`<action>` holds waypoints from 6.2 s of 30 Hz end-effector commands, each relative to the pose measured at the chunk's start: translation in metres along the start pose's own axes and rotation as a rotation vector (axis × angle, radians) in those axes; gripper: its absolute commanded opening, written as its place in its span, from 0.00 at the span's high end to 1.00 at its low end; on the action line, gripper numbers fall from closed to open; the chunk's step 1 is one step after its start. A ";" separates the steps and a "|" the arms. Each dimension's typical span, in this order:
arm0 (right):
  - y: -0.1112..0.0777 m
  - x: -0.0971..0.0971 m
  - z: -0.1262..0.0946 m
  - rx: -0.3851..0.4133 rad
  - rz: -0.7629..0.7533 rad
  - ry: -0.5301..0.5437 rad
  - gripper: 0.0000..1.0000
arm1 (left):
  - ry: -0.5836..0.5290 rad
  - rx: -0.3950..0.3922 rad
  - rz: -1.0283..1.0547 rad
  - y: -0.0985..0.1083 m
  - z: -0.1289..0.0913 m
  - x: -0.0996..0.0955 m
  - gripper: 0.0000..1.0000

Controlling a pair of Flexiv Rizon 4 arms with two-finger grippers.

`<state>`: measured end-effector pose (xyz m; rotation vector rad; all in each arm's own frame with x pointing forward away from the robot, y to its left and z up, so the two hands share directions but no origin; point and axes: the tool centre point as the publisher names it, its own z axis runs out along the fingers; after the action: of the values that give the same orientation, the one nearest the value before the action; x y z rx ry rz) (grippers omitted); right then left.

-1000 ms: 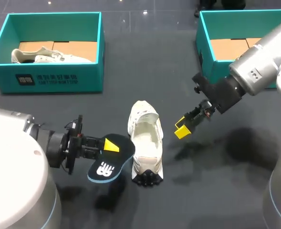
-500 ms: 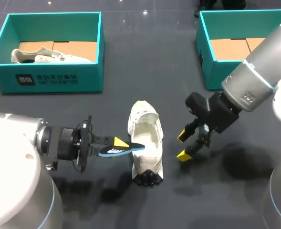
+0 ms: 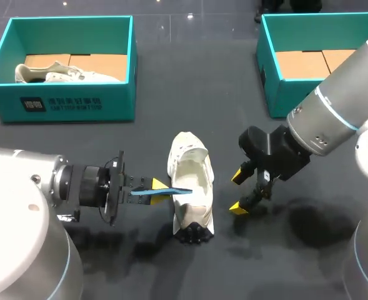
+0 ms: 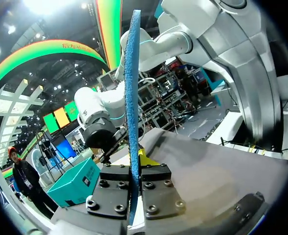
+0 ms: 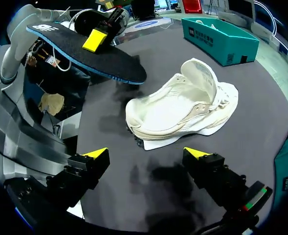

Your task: Take the shoe out of the shoebox, open the shoe tongue, remove and reinsert the insole, then place the shoe into the shoebox

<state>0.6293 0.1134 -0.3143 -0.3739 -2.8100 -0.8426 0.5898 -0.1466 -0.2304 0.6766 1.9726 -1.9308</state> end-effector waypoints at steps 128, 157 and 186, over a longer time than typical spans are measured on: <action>0.002 -0.024 0.044 0.092 -0.209 -0.143 0.00 | -0.101 0.037 -0.142 0.053 0.045 -0.006 1.00; 0.002 -0.024 0.044 0.092 -0.209 -0.143 0.00 | -0.109 0.015 -0.112 0.075 0.047 -0.005 1.00; 0.002 -0.024 0.044 0.092 -0.209 -0.143 0.00 | -0.107 0.007 -0.107 0.095 0.048 -0.003 1.00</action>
<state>0.6498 0.1350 -0.3543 -0.1328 -3.0475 -0.7442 0.6392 -0.1929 -0.3119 0.4790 1.9735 -2.0000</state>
